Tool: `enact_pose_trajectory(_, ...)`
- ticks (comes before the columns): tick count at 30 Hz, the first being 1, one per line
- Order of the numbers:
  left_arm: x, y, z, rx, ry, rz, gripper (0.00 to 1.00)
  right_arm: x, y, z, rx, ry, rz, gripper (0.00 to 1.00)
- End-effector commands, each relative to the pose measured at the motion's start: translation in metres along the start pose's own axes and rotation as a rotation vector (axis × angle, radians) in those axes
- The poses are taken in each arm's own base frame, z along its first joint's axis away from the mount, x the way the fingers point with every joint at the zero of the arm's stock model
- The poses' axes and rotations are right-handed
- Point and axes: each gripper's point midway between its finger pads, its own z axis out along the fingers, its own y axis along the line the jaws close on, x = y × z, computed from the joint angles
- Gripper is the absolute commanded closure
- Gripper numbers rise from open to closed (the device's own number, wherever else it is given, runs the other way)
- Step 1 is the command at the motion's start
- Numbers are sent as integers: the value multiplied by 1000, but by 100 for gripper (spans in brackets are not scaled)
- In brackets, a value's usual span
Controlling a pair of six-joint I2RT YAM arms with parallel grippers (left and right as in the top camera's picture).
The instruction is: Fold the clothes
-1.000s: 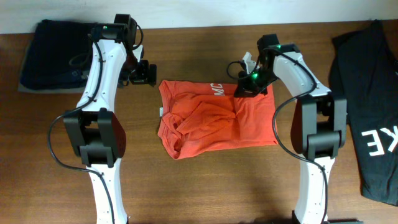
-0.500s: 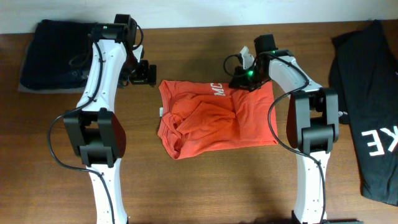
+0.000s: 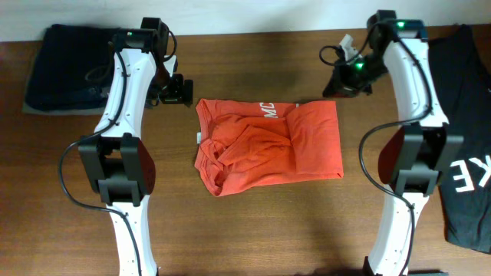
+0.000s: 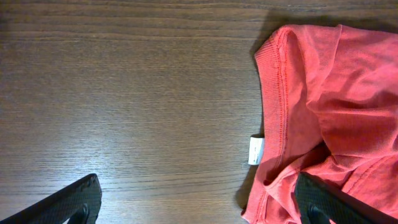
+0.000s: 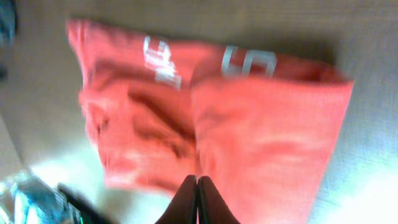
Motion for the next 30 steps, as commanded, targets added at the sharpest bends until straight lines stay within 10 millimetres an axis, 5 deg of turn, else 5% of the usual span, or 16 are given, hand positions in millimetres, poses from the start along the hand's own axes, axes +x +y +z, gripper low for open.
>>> enact_pose_trajectory(1,-2,-2,-1,12,-7,-6,1,15,2,18,-31,70,-159,94)
enact_pose_trajectory(10,2,-2,-1,10,9,-6,1,34,-7,92,-275,66,-102,94)
enact_pose_trajectory(18,2,-2,-1,10,9,-6,1,84,-12,129,-409,151,22,96)
enact_pose_trajectory(22,1,-2,-1,11,7,-6,1,79,-14,123,-421,130,32,96)
enact_pose_trajectory(30,2,-2,-1,10,9,-6,1,56,15,63,-427,62,-2,96)
